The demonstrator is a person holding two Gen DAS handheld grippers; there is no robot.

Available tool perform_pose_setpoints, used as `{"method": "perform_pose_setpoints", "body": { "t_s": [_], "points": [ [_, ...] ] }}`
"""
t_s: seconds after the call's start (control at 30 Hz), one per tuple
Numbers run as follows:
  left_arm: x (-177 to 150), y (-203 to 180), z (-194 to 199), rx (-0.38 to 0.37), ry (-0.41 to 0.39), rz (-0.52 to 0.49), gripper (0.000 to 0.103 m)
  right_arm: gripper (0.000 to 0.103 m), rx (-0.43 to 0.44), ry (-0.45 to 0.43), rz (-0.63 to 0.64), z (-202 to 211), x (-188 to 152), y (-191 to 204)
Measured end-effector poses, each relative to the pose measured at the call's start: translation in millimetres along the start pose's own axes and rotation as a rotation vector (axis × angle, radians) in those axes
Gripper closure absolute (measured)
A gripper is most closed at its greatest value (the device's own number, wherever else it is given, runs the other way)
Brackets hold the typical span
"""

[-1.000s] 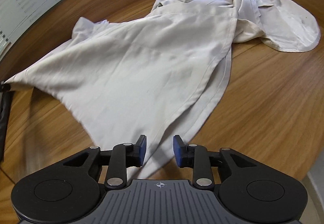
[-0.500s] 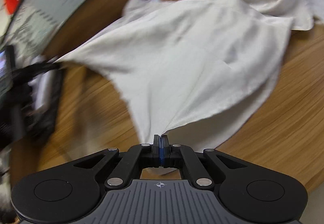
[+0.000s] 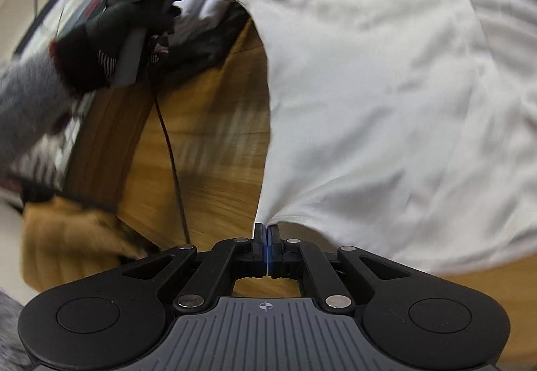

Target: Fold clothes

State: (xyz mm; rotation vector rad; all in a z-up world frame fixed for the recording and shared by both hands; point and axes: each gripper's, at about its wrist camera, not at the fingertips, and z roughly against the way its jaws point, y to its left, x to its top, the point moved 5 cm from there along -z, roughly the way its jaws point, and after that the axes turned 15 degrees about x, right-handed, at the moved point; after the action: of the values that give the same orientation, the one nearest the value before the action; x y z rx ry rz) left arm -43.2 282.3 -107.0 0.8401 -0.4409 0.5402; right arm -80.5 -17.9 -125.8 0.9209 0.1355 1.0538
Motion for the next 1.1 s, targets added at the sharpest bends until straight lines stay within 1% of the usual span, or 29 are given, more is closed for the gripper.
{"method": "perform_pose_setpoints", "body": {
  "t_s": [0.03, 0.07, 0.1, 0.13, 0.17, 0.23, 0.27, 0.33, 0.47, 0.53, 0.6, 0.7, 0.8, 0.83, 0.87, 1.0, 1.1],
  "points": [
    [-4, 1, 3, -0.012, 0.007, 0.006, 0.079, 0.092, -0.015, 0.017, 0.031, 3, 4, 0],
    [-8, 3, 7, -0.02, 0.008, 0.009, 0.076, 0.082, -0.027, 0.025, 0.057, 8, 7, -1],
    [-10, 3, 13, -0.031, 0.007, 0.01, 0.07, 0.078, -0.036, 0.024, 0.074, 17, 8, -4],
    [-13, 3, 18, -0.044, 0.007, 0.012, 0.066, 0.074, -0.044, 0.021, 0.087, 26, 8, -7],
    [-17, 3, 26, -0.057, 0.007, 0.017, 0.065, 0.072, -0.055, 0.012, 0.096, 36, 9, -10],
    [-26, 3, 40, -0.087, 0.009, 0.034, 0.059, 0.072, -0.093, -0.021, 0.098, 62, 9, -23],
    [-30, 2, 48, -0.101, 0.011, 0.044, 0.057, 0.072, -0.12, -0.042, 0.094, 75, 12, -31],
    [-37, -4, 62, -0.127, 0.019, 0.065, 0.053, 0.072, -0.191, -0.095, 0.075, 106, 17, -56],
    [-54, -24, 99, -0.161, 0.043, 0.097, 0.05, 0.071, -0.32, -0.213, -0.017, 168, 23, -113],
    [-63, -35, 117, -0.166, 0.057, 0.108, 0.046, 0.071, -0.377, -0.258, -0.069, 196, 24, -143],
    [-70, -47, 133, -0.164, 0.074, 0.121, 0.045, 0.071, -0.438, -0.306, -0.109, 224, 26, -172],
    [-75, -64, 152, -0.162, 0.123, 0.179, 0.042, 0.071, -0.498, -0.358, -0.158, 266, 32, -211],
    [-70, -85, 170, -0.165, 0.156, 0.232, 0.041, 0.07, -0.54, -0.377, -0.174, 298, 36, -244],
    [-67, -94, 175, -0.165, 0.158, 0.236, 0.041, 0.067, -0.554, -0.381, -0.172, 306, 37, -254],
    [-60, -103, 179, -0.17, 0.15, 0.23, 0.041, 0.064, -0.565, -0.384, -0.172, 315, 38, -264],
    [-30, -141, 193, -0.191, 0.12, 0.206, 0.041, 0.063, -0.6, -0.392, -0.181, 343, 40, -301],
    [0, -172, 199, -0.22, 0.096, 0.192, 0.041, 0.061, -0.629, -0.396, -0.188, 361, 39, -326]
  ]
}}
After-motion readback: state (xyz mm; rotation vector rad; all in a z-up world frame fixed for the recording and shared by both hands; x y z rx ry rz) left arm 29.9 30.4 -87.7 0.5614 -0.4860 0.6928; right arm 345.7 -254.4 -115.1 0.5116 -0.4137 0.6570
